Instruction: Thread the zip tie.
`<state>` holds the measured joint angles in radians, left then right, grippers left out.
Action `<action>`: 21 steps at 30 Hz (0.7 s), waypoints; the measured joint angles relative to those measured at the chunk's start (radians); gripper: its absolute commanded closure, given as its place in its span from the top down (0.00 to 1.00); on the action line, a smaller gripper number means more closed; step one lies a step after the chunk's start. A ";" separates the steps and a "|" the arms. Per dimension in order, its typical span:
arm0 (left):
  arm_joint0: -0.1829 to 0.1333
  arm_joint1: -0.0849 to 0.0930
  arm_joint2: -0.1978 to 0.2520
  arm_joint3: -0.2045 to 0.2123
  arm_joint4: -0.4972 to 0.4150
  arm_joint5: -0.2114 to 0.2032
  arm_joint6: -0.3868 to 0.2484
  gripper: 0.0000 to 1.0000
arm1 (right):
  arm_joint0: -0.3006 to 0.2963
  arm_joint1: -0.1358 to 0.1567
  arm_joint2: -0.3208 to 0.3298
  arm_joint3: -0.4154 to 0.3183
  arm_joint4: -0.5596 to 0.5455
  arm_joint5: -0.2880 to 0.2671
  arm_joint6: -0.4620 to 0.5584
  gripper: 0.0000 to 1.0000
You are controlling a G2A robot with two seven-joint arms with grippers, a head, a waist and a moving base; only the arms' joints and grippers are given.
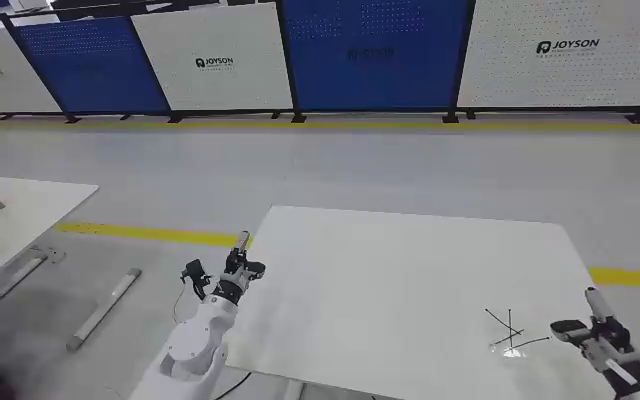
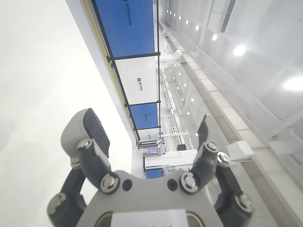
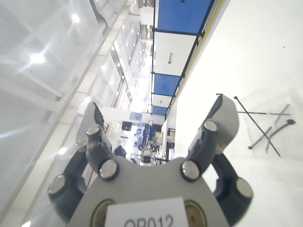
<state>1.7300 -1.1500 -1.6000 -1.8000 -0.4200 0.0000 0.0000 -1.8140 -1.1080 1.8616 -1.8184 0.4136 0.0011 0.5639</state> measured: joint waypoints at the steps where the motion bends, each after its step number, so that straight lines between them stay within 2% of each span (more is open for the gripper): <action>1: 0.000 0.000 0.000 0.000 0.000 0.000 0.000 1.00 | 0.000 0.001 0.005 0.002 -0.001 0.003 0.027 1.00; 14: 0.000 0.000 0.000 0.000 0.000 0.000 0.000 1.00 | 0.001 0.001 0.007 0.005 0.001 0.001 0.021 1.00; 17: 0.000 0.000 0.000 0.000 0.000 0.000 0.000 1.00 | 0.008 0.005 0.055 0.056 0.039 -0.053 0.076 1.00; 21: 0.000 0.000 0.000 0.000 0.000 0.000 0.000 1.00 | 0.019 0.011 0.086 0.107 0.028 -0.065 0.129 1.00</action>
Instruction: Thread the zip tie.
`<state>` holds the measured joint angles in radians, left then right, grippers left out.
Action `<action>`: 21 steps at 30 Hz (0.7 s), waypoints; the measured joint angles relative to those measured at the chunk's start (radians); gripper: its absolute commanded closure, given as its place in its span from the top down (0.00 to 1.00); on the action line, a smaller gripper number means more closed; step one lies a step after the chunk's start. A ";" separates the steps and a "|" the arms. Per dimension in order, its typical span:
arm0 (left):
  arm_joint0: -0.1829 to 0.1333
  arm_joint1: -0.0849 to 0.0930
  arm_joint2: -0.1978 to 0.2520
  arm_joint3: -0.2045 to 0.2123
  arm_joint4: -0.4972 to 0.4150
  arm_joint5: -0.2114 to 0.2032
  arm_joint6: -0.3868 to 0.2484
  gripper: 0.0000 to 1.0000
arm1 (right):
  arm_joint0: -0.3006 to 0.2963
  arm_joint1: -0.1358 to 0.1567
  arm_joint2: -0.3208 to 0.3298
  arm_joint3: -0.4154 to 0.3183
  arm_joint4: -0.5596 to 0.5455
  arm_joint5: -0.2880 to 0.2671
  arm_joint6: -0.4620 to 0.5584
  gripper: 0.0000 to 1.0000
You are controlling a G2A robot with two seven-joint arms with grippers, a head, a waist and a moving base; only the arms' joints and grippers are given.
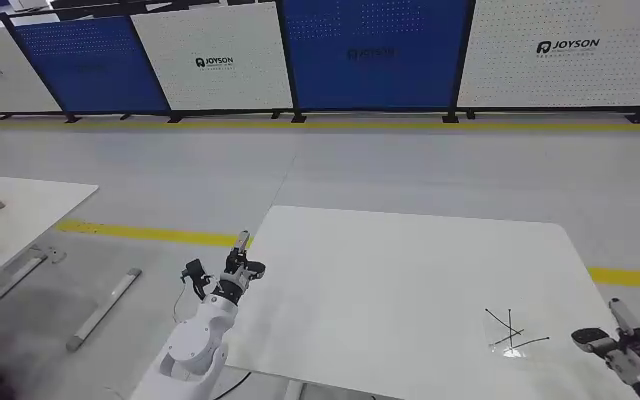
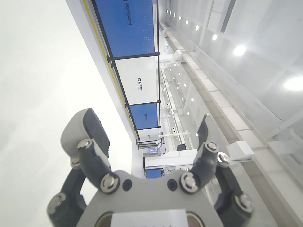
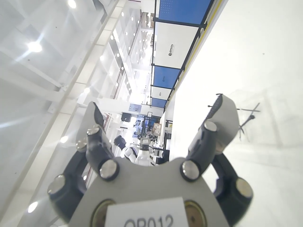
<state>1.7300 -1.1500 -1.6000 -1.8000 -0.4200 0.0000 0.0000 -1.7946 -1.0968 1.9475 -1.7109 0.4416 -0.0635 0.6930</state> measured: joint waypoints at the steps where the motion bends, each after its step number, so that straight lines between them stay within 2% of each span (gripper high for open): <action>1: 0.000 0.000 0.000 0.000 0.000 0.000 0.000 1.00 | 0.006 0.001 0.002 0.014 -0.004 0.003 0.011 1.00; 5: 0.000 0.000 0.000 0.000 0.000 0.000 0.000 1.00 | 0.045 0.012 -0.012 0.073 -0.061 0.041 0.092 1.00; 8: 0.000 0.000 0.000 0.000 0.000 0.000 0.000 1.00 | 0.076 0.018 -0.032 0.097 -0.118 0.065 0.113 1.00; 21: 0.000 0.000 0.000 0.000 0.000 0.000 0.000 1.00 | 0.077 0.018 -0.033 0.098 -0.119 0.065 0.109 1.00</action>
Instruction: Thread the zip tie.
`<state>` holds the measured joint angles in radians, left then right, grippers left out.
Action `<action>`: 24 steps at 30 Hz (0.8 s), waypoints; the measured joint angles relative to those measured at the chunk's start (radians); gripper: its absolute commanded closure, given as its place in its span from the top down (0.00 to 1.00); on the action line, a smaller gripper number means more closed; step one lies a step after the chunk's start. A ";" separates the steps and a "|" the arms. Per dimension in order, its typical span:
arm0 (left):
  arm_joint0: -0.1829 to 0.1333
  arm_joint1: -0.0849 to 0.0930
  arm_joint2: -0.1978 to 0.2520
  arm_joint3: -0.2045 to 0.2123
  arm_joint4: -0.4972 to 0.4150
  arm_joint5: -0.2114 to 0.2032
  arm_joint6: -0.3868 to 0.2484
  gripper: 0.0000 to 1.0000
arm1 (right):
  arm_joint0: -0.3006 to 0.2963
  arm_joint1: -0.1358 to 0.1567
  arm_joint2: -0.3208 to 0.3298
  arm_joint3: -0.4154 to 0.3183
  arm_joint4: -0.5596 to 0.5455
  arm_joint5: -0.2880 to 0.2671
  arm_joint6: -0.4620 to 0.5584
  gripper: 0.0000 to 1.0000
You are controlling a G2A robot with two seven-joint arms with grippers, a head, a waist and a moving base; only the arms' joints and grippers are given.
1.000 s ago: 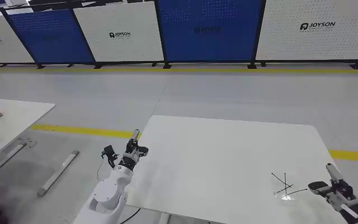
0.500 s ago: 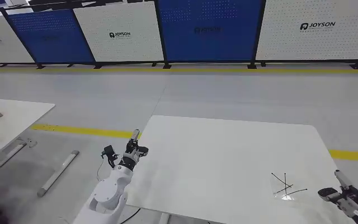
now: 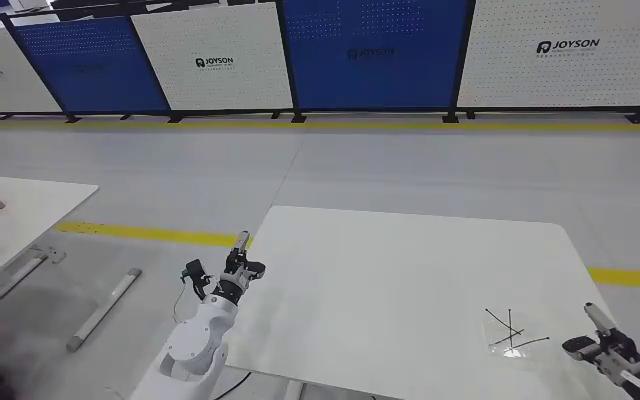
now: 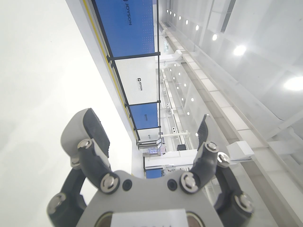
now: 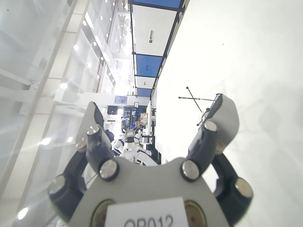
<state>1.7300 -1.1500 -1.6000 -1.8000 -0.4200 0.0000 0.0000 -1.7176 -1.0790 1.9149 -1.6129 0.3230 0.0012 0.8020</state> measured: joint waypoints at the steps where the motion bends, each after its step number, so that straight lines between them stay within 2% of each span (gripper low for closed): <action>1: 0.000 0.000 0.000 0.000 0.000 0.000 0.000 1.00 | 0.000 0.000 0.000 0.000 0.000 0.000 0.000 1.00; 7: 0.000 0.000 0.000 0.000 0.000 0.000 0.000 1.00 | -0.001 0.001 0.009 0.011 0.004 -0.005 -0.003 1.00; 10: 0.000 0.000 0.000 0.000 0.000 0.000 0.000 1.00 | 0.006 0.006 0.022 0.035 -0.005 0.014 0.015 1.00; 13: 0.000 0.000 0.000 0.000 0.000 0.000 0.000 1.00 | 0.030 0.011 0.005 0.059 -0.041 0.046 0.022 1.00; 18: 0.000 0.000 0.000 0.000 0.000 0.000 0.000 1.00 | 0.083 0.018 -0.058 0.075 -0.162 0.088 0.017 1.00; 24: 0.000 0.000 0.000 0.000 0.000 0.000 0.000 1.00 | 0.099 0.020 -0.069 0.081 -0.170 0.096 0.034 1.00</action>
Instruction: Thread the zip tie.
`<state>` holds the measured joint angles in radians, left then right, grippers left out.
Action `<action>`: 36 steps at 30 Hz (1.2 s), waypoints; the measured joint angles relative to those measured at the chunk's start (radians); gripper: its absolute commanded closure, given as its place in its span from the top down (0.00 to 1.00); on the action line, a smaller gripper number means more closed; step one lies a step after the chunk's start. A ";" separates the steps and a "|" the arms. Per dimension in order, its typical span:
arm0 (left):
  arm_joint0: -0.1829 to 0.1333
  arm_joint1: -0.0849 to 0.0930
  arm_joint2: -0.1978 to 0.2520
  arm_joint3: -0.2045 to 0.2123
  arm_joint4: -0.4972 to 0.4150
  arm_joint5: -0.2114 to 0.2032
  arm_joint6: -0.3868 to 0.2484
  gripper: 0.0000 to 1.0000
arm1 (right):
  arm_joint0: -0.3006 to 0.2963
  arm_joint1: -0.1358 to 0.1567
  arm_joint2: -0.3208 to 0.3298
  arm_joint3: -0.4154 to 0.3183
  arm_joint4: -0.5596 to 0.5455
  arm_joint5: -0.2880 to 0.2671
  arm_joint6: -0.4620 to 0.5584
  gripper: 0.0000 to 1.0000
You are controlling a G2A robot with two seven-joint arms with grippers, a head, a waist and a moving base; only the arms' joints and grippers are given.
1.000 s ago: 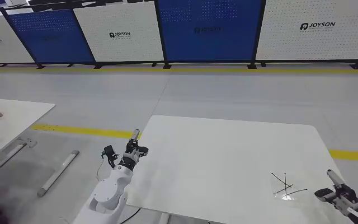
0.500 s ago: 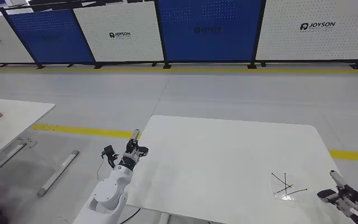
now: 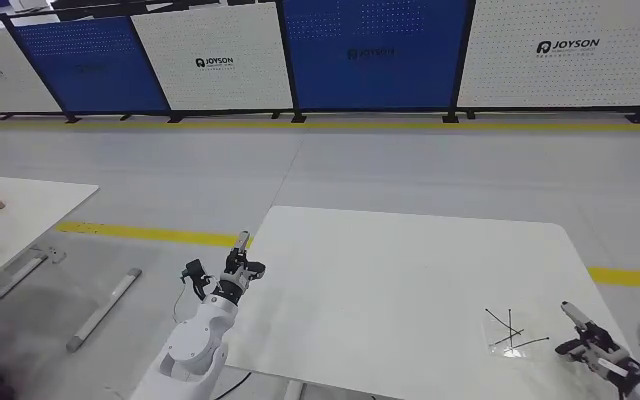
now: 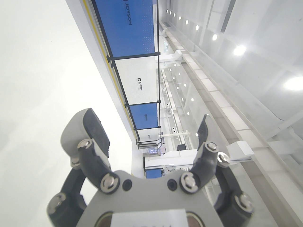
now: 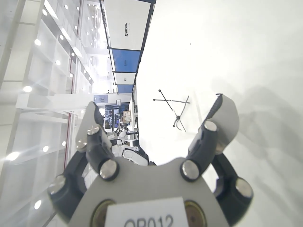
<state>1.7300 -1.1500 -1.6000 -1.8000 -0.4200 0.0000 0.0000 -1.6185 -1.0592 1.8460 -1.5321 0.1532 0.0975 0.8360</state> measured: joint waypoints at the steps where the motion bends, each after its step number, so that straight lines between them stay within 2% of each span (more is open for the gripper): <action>1: 0.000 0.000 0.000 0.000 0.000 0.000 0.000 1.00 | 0.000 0.000 0.000 0.000 0.000 0.000 0.000 1.00; 9: 0.000 0.000 0.000 0.000 0.000 0.000 0.000 1.00 | -0.005 0.000 0.004 -0.002 0.009 -0.011 0.010 1.00; 14: 0.000 0.000 0.000 0.000 0.000 0.000 0.000 1.00 | -0.032 0.005 0.023 0.032 0.065 -0.153 0.104 1.00; 17: 0.000 0.000 0.000 0.000 0.000 0.000 0.000 1.00 | -0.035 0.009 0.041 0.062 0.090 -0.195 0.134 1.00; 26: 0.000 0.000 0.000 0.000 0.000 0.000 0.000 1.00 | -0.035 0.009 0.042 0.065 0.086 -0.197 0.118 1.00; 31: 0.000 0.000 0.000 0.000 0.000 0.000 0.000 1.00 | -0.014 0.008 -0.008 0.063 0.028 -0.165 0.075 1.00; 32: 0.000 0.000 0.000 0.000 0.000 0.000 0.000 1.00 | -0.008 0.009 -0.011 0.069 0.026 -0.163 0.074 0.97; 33: 0.000 0.000 0.000 0.000 0.000 0.000 0.000 1.00 | -0.005 0.009 -0.012 0.074 0.024 -0.162 0.073 0.89; 34: 0.000 0.000 0.000 0.000 0.000 0.000 0.000 1.00 | -0.003 0.010 -0.013 0.078 0.022 -0.161 0.072 0.75; 35: 0.000 0.000 0.000 0.000 0.000 0.000 0.000 1.00 | -0.001 0.011 -0.014 0.083 0.019 -0.160 0.070 0.48; 36: 0.000 0.000 0.000 0.000 0.000 0.000 0.000 1.00 | 0.000 0.012 -0.014 0.085 0.018 -0.160 0.070 0.45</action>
<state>1.7300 -1.1500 -1.6000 -1.8000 -0.4200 0.0000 0.0000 -1.6187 -1.0475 1.8320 -1.4466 0.1714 -0.0629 0.9061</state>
